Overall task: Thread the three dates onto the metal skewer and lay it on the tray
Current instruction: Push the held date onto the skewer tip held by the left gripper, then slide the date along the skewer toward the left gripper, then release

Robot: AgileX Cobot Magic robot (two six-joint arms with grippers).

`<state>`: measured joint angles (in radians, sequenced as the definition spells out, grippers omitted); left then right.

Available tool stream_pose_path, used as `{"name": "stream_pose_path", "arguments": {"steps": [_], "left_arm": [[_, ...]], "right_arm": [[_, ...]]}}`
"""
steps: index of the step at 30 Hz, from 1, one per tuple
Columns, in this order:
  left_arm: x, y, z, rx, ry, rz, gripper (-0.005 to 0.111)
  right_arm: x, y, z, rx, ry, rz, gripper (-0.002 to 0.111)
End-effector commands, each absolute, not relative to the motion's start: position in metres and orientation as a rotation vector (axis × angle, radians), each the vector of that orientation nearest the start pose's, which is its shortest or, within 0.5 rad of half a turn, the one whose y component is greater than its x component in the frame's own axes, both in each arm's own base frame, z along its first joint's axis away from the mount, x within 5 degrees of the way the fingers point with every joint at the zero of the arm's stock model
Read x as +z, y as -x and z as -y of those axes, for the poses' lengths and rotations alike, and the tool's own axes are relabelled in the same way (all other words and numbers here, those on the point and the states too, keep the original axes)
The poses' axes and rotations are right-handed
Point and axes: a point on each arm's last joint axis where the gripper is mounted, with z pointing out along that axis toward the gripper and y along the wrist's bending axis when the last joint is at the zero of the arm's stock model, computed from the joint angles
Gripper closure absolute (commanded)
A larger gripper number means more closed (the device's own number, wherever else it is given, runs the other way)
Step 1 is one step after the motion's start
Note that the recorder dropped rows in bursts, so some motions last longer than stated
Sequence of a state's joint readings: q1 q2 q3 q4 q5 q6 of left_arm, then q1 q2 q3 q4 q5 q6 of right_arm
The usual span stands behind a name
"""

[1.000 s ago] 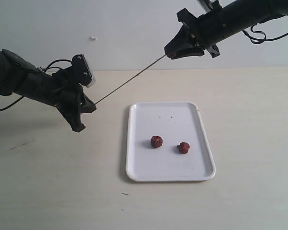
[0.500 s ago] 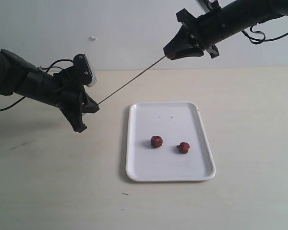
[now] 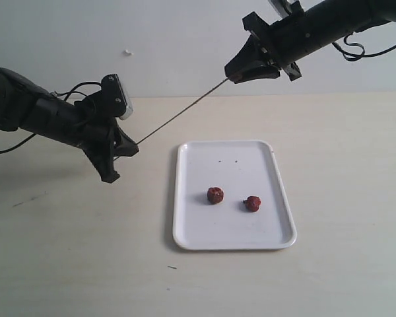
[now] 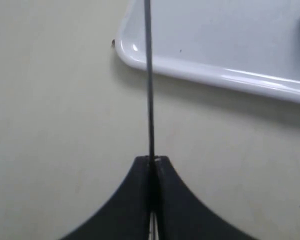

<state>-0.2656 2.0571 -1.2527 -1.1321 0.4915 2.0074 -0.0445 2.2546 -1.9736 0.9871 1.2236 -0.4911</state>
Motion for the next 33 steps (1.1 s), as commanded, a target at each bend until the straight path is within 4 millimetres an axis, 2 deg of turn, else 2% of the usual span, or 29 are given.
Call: {"name": "stream_pose_path", "arguments": {"steps": [1, 10, 17, 23, 27, 29, 30, 33], "left_arm": [[0.146, -0.394, 0.151, -0.285, -1.469, -1.871, 0.107], [0.147, -0.395, 0.153, -0.306, -1.42, -1.875, 0.107], [0.152, -0.393, 0.158, -0.387, -1.419, -1.833, 0.107], [0.153, -0.394, 0.159, -0.402, -1.385, -1.839, 0.107], [0.154, -0.396, 0.159, -0.403, -1.35, -1.85, 0.107], [0.154, -0.396, 0.158, -0.39, -1.339, -1.858, 0.107], [0.154, -0.397, 0.157, -0.379, -1.336, -1.862, 0.107], [0.154, -0.398, 0.156, -0.373, -1.334, -1.864, 0.107]], "right_arm": [[0.243, -0.481, -0.064, 1.197, 0.241, -2.481, 0.084], [0.241, -0.474, -0.101, 1.191, 0.363, -2.512, 0.084], [0.239, -0.468, -0.124, 1.181, 0.443, -2.532, 0.084], [0.239, -0.468, -0.124, 1.184, 0.435, -2.536, 0.083], [0.239, -0.47, -0.123, 1.167, 0.418, -2.523, 0.059], [0.241, -0.473, -0.122, 1.142, 0.395, -2.505, 0.042], [0.242, -0.476, -0.119, 1.106, 0.374, -2.489, 0.039], [0.252, -0.48, -0.108, 1.043, 0.332, -2.445, 0.039]]}}
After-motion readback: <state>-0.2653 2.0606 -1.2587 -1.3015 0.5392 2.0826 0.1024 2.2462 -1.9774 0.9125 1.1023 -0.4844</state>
